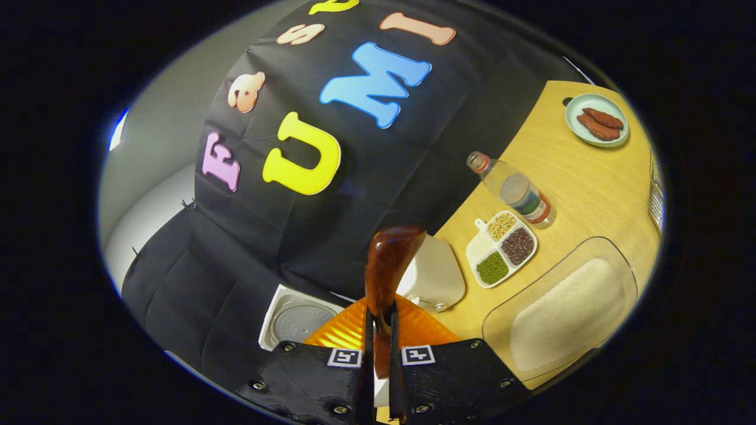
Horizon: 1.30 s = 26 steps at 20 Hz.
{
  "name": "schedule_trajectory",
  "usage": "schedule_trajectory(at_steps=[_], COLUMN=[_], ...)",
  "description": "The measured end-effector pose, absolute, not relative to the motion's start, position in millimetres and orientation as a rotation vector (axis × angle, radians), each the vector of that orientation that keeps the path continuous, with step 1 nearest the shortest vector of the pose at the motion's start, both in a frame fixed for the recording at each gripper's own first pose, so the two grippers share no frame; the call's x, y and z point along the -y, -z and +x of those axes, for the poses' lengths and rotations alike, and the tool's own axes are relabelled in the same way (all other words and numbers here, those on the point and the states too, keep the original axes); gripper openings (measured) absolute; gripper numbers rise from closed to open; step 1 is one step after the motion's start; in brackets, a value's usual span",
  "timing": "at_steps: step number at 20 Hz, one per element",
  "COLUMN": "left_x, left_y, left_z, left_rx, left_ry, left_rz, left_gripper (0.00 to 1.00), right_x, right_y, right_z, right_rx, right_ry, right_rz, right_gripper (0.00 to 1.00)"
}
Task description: Close the left gripper, press the button to open the rice cooker; take a wooden spoon from the chopstick holder with the right hand, scoop a spoonful of rice and pour it into the rice cooker, then put the wooden spoon back into the chopstick holder.
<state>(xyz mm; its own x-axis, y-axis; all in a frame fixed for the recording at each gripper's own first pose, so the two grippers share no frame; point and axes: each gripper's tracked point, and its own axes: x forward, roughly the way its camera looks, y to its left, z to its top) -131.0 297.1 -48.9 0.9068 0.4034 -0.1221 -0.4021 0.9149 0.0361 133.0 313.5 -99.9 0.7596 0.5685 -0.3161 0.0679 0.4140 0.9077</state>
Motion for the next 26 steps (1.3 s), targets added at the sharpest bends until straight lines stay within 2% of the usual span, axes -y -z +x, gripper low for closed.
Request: schedule_trajectory(at_steps=[12,18,26], left_x=[-336.7,-351.2,-356.5], left_y=[70.4,76.7,85.9], left_z=[-186.0,-213.2,-227.2], left_rx=[-0.172,-0.191,-0.234], left_ry=[-0.563,-0.623,-0.658], left_rz=[-0.012,-0.014,-0.011], left_gripper=[0.99,0.99,0.99], right_x=[-436.9,-500.3,-557.0], right_y=[57.1,73.6,125.4], right_z=[149.1,145.9,133.5], right_rx=[-0.632,-0.633,-0.64], right_ry=[-0.529,-0.591,-0.698], right_rz=[1.021,0.9,0.505], right_gripper=[0.1,0.1,0.1])
